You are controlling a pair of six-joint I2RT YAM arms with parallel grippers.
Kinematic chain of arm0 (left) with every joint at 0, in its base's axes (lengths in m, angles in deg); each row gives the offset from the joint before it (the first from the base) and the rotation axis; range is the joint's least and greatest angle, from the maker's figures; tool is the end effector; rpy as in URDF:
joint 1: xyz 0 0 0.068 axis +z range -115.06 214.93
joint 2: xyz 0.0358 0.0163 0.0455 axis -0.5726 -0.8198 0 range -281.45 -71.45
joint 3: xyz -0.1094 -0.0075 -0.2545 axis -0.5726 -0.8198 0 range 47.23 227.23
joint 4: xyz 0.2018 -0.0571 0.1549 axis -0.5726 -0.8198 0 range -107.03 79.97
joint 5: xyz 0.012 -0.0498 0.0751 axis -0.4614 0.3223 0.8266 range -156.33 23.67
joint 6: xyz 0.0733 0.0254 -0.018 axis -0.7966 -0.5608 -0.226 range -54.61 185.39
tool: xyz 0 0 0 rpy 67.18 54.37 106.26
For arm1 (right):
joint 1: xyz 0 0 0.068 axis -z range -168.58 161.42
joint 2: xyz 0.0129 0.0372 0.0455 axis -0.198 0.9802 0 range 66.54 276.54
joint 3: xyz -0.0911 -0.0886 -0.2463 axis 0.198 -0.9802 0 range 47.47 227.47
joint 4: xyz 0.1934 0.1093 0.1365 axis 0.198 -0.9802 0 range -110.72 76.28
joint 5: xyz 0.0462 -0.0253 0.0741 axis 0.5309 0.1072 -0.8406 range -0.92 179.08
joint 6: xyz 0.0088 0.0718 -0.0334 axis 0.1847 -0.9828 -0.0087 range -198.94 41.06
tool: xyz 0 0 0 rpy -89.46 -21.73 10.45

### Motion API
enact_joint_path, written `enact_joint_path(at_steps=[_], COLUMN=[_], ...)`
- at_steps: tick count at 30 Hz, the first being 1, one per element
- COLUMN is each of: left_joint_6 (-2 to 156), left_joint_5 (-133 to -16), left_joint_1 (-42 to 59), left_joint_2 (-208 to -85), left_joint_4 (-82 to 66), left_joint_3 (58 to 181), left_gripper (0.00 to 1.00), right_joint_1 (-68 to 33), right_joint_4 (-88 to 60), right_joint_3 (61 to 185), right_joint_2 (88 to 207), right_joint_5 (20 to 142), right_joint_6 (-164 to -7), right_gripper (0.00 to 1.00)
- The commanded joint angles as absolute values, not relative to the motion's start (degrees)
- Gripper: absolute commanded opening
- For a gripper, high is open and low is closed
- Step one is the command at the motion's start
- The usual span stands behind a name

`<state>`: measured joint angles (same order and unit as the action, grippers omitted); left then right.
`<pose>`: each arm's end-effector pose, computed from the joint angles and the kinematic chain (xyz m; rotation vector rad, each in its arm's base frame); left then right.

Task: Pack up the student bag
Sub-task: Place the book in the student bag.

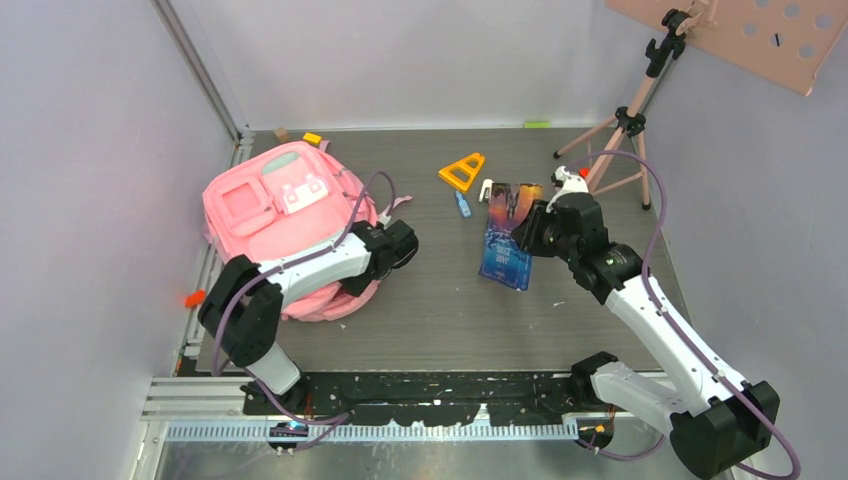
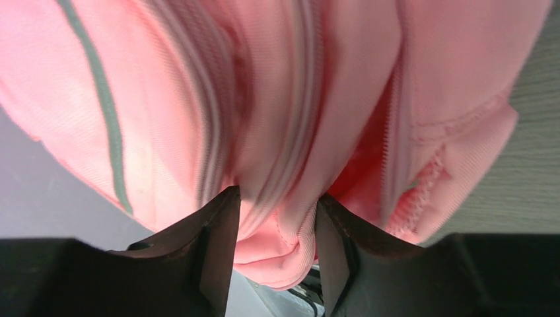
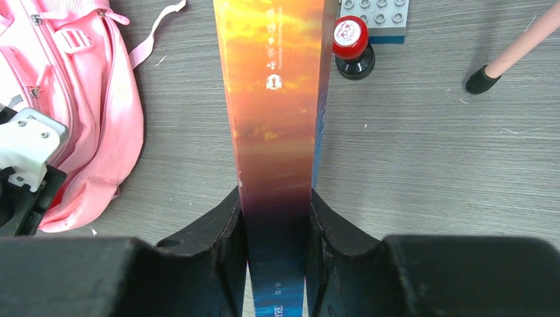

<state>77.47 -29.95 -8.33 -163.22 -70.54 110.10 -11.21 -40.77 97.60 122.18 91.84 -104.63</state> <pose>0.2262 -0.1572 0.1871 0.7296 2.6313 0.7879 0.2205 0.0883 0.2947 0.0867 2.1690 0.4390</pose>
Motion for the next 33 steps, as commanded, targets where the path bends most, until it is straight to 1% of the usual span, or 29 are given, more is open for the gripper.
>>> enact_joint_path(at_steps=[1, 3, 4, 5, 6, 8, 9, 10, 14, 20, 25, 30, 33], left_joint_6=[78.91, 78.25, 77.82, 77.45, 77.06, 76.46, 76.20, 75.89, 72.77, 65.70, 63.77, 64.36, 64.67], left_joint_5=[-17.54, -15.63, -15.19, -14.97, -14.86, -14.82, -14.85, -15.01, -17.05, -26.75, -36.45, -50.59, -58.07], left_joint_1=[-8.39, -8.39, -8.39, -8.39, -8.39, -8.39, -8.39, -8.39, -8.65, -8.66, -8.65, -8.66, -8.64], left_joint_2=[-162.42, -161.90, -161.63, -161.40, -160.99, -159.08, -157.90, -156.39, -148.75, -137.22, -136.79, -137.21, -137.97], left_joint_4=[-67.93, -66.44, -65.86, -65.39, -64.88, -63.76, -63.15, -62.66, -58.01, -46.49, -46.63, -43.65, -41.73], left_joint_3=[110.81, 109.85, 109.43, 109.20, 109.12, 109.66, 110.24, 111.14, 113.95, 113.47, 116.21, 117.77, 119.19], left_gripper=[0.45, 0.48, 0.46, 0.41, 0.28, 0.09, 0.02, 0.00, 0.00, 0.00, 0.00, 0.00, 0.00], right_joint_1=[-10.90, -10.90, -10.90, -10.90, -10.90, -10.85, -10.87, -10.84, -10.85, -10.84, -13.01, -18.94, -20.23], right_joint_4=[-29.63, -29.52, -29.54, -29.54, -29.54, -29.54, -29.54, -29.56, -29.56, -27.95, -20.73, -17.74, -16.47], right_joint_3=[100.08, 99.97, 99.94, 99.94, 99.98, 100.02, 100.02, 100.07, 100.51, 101.73, 101.02, 102.17, 102.14], right_joint_2=[118.08, 117.98, 118.03, 118.04, 118.09, 118.24, 118.27, 118.45, 119.51, 123.78, 128.26, 131.36, 133.02], right_joint_5=[92.32, 92.07, 91.98, 91.91, 91.90, 91.87, 91.67, 91.43, 86.71, 77.45, 71.11, 71.94, 73.40], right_joint_6=[-105.52, -105.64, -105.69, -105.78, -105.97, -106.46, -106.67, -107.21, -108.77, -114.13, -123.13, -127.89, -135.24], right_gripper=[0.00, 0.00, 0.00, 0.00, 0.00, 0.00, 0.00, 0.00, 0.00, 0.00, 0.01, 0.00, 0.00])
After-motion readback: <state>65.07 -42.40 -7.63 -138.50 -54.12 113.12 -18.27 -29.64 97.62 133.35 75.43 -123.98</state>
